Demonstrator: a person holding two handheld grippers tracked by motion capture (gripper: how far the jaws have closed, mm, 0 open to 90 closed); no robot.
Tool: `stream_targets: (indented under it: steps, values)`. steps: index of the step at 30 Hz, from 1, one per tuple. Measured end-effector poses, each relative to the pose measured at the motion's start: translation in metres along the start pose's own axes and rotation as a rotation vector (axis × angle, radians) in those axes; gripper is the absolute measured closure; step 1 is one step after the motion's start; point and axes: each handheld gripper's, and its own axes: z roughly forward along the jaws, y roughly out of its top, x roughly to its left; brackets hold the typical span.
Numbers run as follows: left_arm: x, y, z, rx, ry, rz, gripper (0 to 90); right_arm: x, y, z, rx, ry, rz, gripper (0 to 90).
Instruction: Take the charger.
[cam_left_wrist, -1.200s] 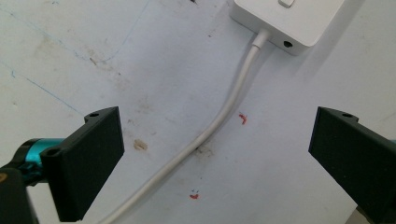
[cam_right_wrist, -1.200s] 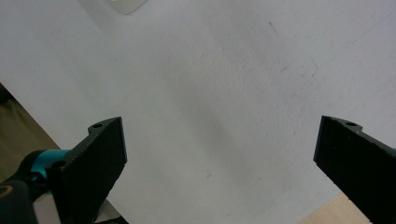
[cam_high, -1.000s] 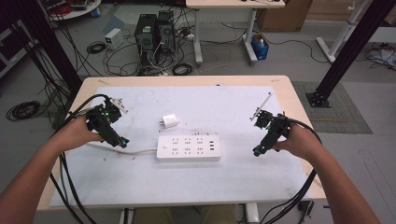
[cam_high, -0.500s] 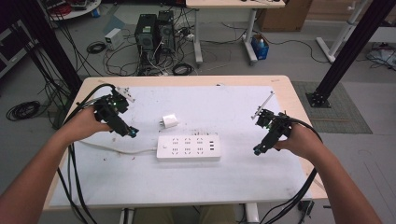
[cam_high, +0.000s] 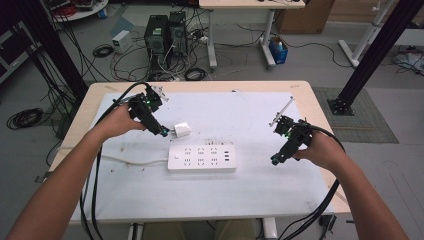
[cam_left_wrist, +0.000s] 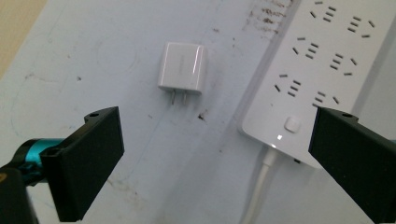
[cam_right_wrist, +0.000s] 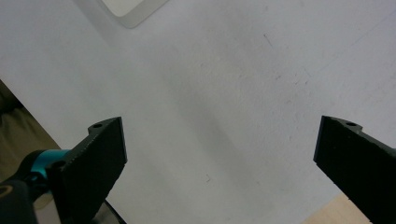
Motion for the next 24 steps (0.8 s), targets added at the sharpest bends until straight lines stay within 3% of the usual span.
stream_targets:
  steps: [10, 14, 20, 24]
  values:
    - [0.021, 0.016, 0.033, 0.029, -0.015, 0.005, 3.3, 0.001, 0.002, -0.002, 0.004, -0.004, 0.0, 1.8]
    - [0.028, 0.022, 0.042, 0.017, -0.025, 0.001, 3.3, 0.0, 0.003, -0.001, 0.008, -0.001, 0.005, 1.8]
    - [0.038, 0.023, 0.063, 0.035, -0.042, -0.012, 3.4, -0.001, 0.004, 0.0, 0.015, -0.002, 0.007, 1.8]
    - [0.04, 0.024, 0.079, 0.068, -0.058, 0.015, 9.1, -0.002, 0.004, 0.0, 0.019, -0.003, 0.011, 1.8]
